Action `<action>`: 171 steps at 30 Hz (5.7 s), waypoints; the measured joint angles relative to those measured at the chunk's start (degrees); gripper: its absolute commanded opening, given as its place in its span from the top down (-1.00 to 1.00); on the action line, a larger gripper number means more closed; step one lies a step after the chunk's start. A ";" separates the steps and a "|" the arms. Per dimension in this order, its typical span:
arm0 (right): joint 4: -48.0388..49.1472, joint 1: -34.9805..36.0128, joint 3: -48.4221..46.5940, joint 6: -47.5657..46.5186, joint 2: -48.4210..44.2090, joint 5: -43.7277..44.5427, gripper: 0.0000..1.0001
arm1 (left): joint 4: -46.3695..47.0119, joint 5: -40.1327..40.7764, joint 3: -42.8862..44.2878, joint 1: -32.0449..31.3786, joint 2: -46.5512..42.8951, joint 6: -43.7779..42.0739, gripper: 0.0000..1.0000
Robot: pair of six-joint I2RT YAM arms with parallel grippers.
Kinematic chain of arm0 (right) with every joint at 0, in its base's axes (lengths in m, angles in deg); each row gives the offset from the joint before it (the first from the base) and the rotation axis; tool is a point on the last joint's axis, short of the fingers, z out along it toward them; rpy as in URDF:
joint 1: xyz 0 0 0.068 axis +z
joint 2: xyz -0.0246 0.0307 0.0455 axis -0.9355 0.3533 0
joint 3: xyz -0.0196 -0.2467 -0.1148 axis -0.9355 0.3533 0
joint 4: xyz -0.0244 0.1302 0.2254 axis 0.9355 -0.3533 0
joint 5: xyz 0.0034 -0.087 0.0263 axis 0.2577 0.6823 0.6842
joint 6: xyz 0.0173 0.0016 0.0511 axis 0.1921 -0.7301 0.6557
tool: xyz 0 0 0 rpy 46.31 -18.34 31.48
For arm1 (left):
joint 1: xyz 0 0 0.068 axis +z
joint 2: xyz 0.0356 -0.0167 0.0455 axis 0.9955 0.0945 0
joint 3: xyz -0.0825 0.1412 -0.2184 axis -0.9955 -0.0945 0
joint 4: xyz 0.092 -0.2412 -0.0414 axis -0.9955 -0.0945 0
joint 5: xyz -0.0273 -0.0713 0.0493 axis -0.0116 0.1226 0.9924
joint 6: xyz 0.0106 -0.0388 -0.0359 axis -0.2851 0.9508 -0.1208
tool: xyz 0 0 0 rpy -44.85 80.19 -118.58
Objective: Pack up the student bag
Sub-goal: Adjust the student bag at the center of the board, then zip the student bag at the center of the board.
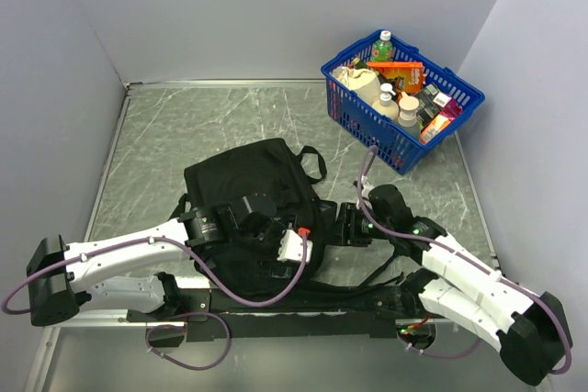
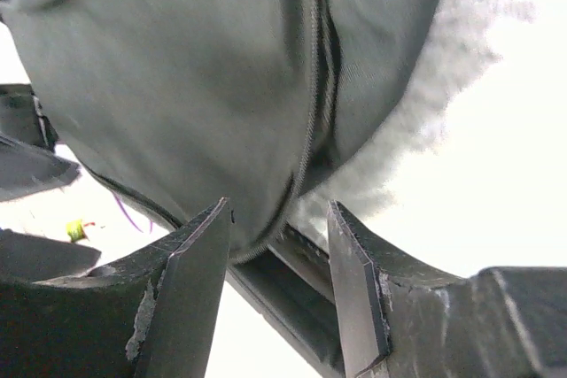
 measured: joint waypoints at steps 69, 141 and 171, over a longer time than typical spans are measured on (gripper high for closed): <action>12.85 2.60 -16.61 23.02 15.72 -11.41 1.00 | 10.32 9.77 -0.63 0.48 -5.22 7.72 -0.93; 17.11 18.43 -13.25 -17.86 21.59 38.86 -0.04 | 20.57 24.22 -3.87 9.77 -7.72 -2.67 0.98; 10.80 20.98 -14.45 -16.65 18.60 46.12 0.09 | 20.87 22.53 -4.57 10.23 -9.14 -1.97 0.98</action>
